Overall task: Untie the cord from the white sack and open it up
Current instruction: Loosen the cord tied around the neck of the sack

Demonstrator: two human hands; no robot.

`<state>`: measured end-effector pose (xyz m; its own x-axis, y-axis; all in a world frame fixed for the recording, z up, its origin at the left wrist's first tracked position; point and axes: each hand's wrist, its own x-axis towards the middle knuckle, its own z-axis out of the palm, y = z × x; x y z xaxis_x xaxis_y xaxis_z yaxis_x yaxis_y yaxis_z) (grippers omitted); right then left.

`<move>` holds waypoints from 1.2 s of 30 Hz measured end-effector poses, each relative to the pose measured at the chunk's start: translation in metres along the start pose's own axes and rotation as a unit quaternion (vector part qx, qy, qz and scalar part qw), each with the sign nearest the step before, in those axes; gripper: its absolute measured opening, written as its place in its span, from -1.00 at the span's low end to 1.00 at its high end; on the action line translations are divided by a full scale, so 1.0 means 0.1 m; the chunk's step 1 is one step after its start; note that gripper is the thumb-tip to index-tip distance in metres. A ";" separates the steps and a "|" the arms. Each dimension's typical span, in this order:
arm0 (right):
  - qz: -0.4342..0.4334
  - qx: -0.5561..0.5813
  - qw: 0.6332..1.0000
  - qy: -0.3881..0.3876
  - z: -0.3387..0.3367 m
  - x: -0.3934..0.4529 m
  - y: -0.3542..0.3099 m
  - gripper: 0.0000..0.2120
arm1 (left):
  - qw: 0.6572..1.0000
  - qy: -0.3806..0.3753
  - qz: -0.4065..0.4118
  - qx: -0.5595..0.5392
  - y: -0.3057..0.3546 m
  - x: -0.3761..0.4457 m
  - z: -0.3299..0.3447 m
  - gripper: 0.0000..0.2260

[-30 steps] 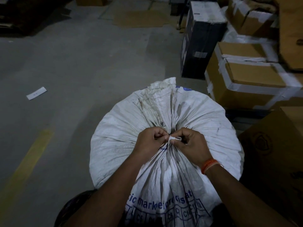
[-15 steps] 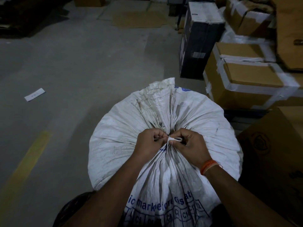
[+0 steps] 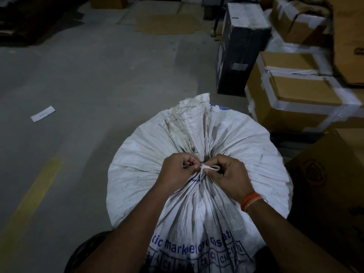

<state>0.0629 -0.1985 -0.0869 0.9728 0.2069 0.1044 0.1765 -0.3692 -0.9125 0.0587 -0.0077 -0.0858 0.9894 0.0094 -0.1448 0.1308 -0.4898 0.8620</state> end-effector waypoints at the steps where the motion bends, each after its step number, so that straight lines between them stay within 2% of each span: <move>1: -0.003 -0.002 1.000 0.001 0.00 0.00 0.00 -0.88 | 1.000 0.003 -0.001 -0.003 0.01 -0.01 0.02 -0.92; 10: -0.013 -0.010 1.000 0.005 0.00 0.00 -0.03 -0.87 | 1.000 0.003 -0.001 -0.015 0.04 -0.02 0.04 -0.88; 16: -0.002 -0.007 1.000 0.008 0.00 0.00 -0.03 -0.89 | 1.000 -0.001 -0.008 0.000 0.02 -0.04 -0.07 -0.98; 27: -0.007 -0.012 1.000 0.010 -0.01 -0.01 -0.06 -0.90 | 0.999 0.016 -0.018 -0.034 0.06 -0.04 0.07 -0.88; 36: 0.003 -0.012 1.000 0.009 0.00 -0.01 -0.04 -0.90 | 1.000 0.008 -0.018 -0.018 0.00 -0.03 -0.08 -0.97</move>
<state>0.0616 -0.1976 -0.0833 0.9765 0.1875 0.1064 0.1737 -0.3915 -0.9036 0.0558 -0.0007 -0.0808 0.9847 0.0401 -0.1694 0.1688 -0.4569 0.8733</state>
